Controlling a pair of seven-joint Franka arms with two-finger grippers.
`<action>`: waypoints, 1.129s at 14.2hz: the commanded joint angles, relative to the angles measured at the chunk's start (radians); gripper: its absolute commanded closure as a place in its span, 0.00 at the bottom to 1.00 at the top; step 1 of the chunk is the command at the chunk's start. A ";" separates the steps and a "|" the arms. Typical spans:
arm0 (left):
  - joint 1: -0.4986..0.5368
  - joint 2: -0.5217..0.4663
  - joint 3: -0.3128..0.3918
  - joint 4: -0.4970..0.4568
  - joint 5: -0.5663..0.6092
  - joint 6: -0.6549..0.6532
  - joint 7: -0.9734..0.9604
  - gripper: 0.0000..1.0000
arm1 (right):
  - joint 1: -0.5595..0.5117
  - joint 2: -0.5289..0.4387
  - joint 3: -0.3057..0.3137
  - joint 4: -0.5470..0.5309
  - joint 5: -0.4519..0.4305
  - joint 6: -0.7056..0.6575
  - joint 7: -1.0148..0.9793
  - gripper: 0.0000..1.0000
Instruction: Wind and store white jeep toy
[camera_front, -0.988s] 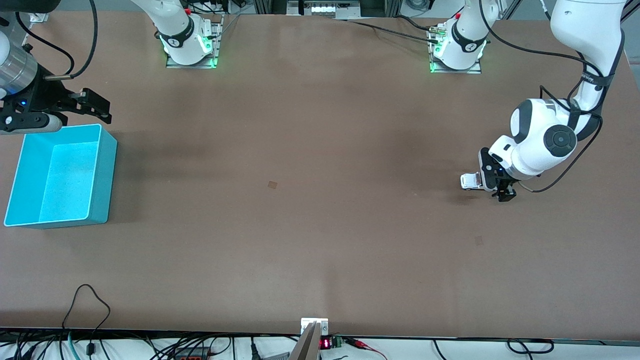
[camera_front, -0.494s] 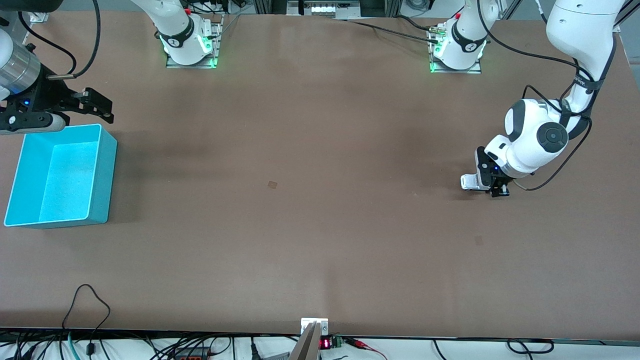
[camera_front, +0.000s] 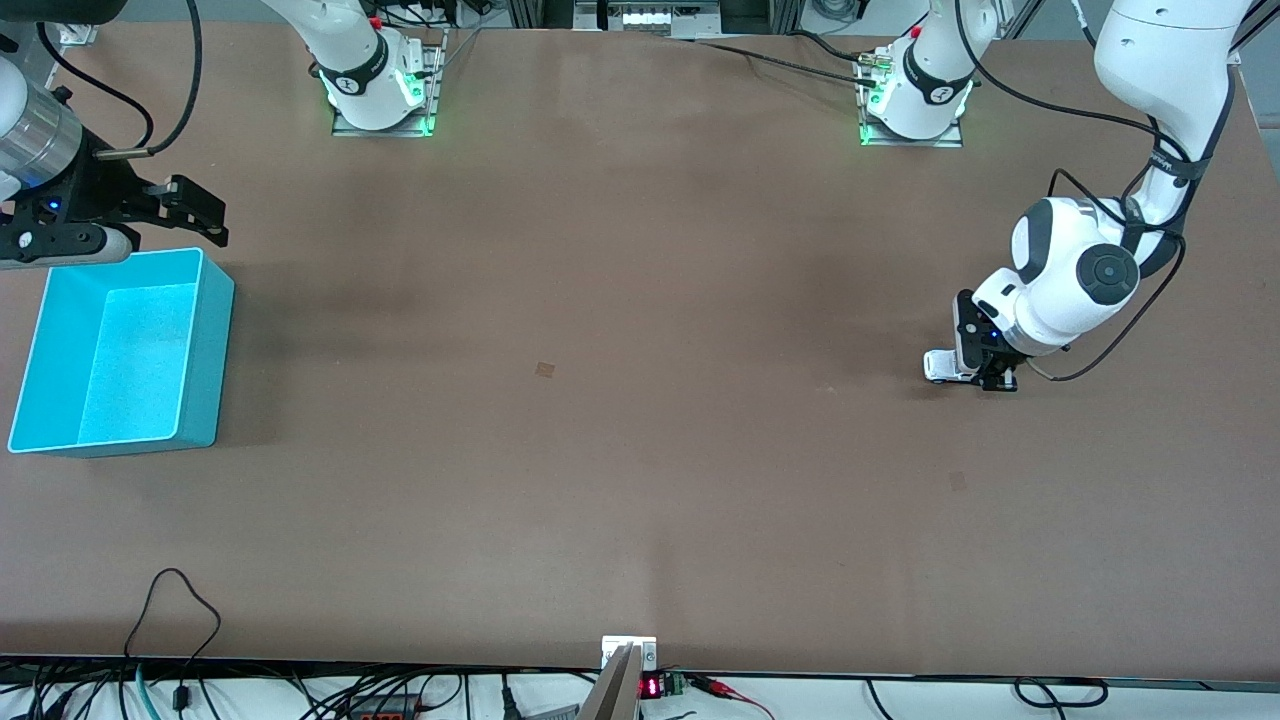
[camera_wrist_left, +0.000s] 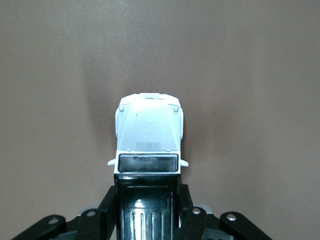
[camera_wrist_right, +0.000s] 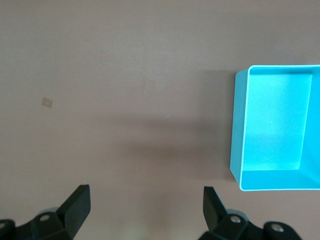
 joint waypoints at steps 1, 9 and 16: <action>0.038 0.024 -0.004 -0.006 0.024 0.000 0.059 0.82 | 0.008 -0.021 -0.005 -0.012 0.009 -0.008 0.019 0.00; 0.278 0.108 -0.004 0.073 0.024 0.002 0.310 0.82 | 0.022 -0.021 -0.005 -0.009 0.009 -0.005 0.019 0.00; 0.341 0.116 0.008 0.089 0.024 0.003 0.343 0.82 | 0.023 -0.021 -0.005 -0.011 0.009 0.002 0.019 0.00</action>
